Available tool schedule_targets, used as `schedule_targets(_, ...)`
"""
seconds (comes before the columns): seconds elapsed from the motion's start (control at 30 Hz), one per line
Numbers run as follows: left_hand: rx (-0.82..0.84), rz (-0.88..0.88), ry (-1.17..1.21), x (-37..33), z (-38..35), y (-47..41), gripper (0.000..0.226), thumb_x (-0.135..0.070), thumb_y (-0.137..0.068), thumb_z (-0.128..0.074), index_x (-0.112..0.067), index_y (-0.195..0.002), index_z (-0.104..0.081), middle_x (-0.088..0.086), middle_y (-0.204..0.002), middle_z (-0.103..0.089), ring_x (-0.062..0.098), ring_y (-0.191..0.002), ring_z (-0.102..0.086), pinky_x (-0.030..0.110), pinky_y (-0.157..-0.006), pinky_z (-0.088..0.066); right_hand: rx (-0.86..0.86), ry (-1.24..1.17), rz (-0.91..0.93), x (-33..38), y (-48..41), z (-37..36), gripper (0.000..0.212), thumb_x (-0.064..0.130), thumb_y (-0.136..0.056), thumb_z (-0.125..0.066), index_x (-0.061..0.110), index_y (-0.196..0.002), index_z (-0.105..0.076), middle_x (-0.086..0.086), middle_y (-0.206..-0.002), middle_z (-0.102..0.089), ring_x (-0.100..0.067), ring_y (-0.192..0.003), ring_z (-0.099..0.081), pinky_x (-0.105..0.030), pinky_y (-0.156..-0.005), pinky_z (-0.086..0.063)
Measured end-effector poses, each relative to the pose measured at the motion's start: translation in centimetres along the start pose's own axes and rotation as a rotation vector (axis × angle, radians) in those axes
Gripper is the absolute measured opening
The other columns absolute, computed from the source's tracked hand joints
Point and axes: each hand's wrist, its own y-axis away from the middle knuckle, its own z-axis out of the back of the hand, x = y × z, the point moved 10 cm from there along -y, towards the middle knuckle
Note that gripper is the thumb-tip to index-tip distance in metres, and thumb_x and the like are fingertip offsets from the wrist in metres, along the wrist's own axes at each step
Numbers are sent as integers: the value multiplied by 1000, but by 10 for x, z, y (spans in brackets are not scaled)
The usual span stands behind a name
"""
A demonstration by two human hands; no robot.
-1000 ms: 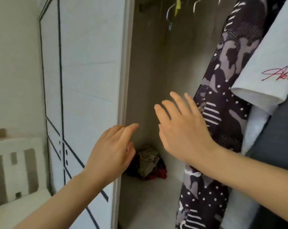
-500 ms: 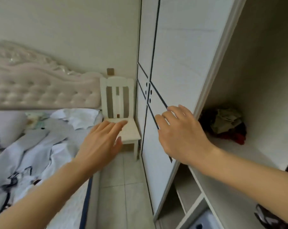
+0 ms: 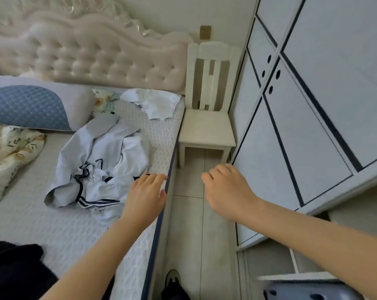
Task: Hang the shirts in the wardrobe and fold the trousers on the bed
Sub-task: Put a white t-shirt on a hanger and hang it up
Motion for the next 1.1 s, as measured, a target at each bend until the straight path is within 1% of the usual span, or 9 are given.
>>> schedule_targets(0.07,61,84,-2,30,-26,-12,36,-13,-92,-59,-13,-128,-61,1,-118,-65,25,-106,-56,36,-91,-42,64,-27,21,1,-26,-27,13,16,-92,-42,12,-98,-52,-5,-95,-58,-28,-92,-50,-36,-85,-37)
schedule_targets(0.13,114,127,-24,52,-49,-23,37,-15,-94,-55,-15,-131,-59,0,-116,-64,25,-106,-55,35,-92,-41,85,-60,-6,-5,-50,-44,12,18,-94,-42,13,-100,-51,-5,-98,-58,-27,-95,-50,-35,-84,-36)
schedule_targets(0.27,200,124,-109,72,-80,-60,37,-18,-96,-49,-17,-133,-55,0,-115,-62,24,-107,-54,34,-95,-38,74,-145,-63,-23,-96,-68,4,13,-92,-41,17,-92,-43,-4,-92,-58,-24,-86,-47,-31,-74,-30)
schedule_targets(0.33,225,114,-143,77,-90,-85,35,-19,-97,-44,-19,-131,-53,-3,-117,-61,21,-109,-52,30,-95,-36,84,-179,-88,-31,-116,-81,9,12,-92,-41,19,-88,-36,-3,-91,-57,-22,-82,-43,-29,-71,-27)
schedule_targets(0.47,283,121,-157,90,-112,-137,36,-21,-99,-40,-20,-134,-49,-3,-121,-59,20,-113,-50,31,-98,-38,143,-238,-125,-50,-155,-112,7,12,-92,-42,16,-97,-46,-3,-97,-56,-22,-86,-45,-29,-71,-26)
schedule_targets(0.57,327,135,-179,101,-133,-176,34,-20,-98,-40,-19,-130,-51,-2,-121,-59,20,-112,-51,32,-99,-39,174,-295,-139,-74,-191,-134,10,12,-94,-43,14,-103,-47,-4,-102,-55,-19,-85,-41,-28,-68,-26)
schedule_targets(0.67,360,171,-207,110,-157,-219,32,-21,-98,-40,-19,-128,-51,-3,-121,-59,20,-113,-51,30,-97,-39,203,-330,-125,-102,-234,-154,14,9,-95,-42,11,-108,-47,-7,-107,-54,-23,-95,-48,-29,-66,-30)
schedule_targets(0.97,417,361,-149,114,-207,-353,35,-17,-97,-41,-17,-131,-50,0,-126,-59,22,-117,-50,33,-99,-41,222,-273,-14,-210,-381,-185,19,16,-96,-44,7,-112,-47,-12,-113,-56,-31,-104,-51,-36,-74,-39)
schedule_targets(1.1,433,436,-126,134,-220,-394,36,-18,-96,-41,-17,-132,-50,0,-129,-58,23,-120,-48,34,-101,-39,255,-253,-16,-244,-439,-199,15,11,-94,-43,8,-108,-48,-11,-110,-56,-29,-100,-51,-33,-67,-33)
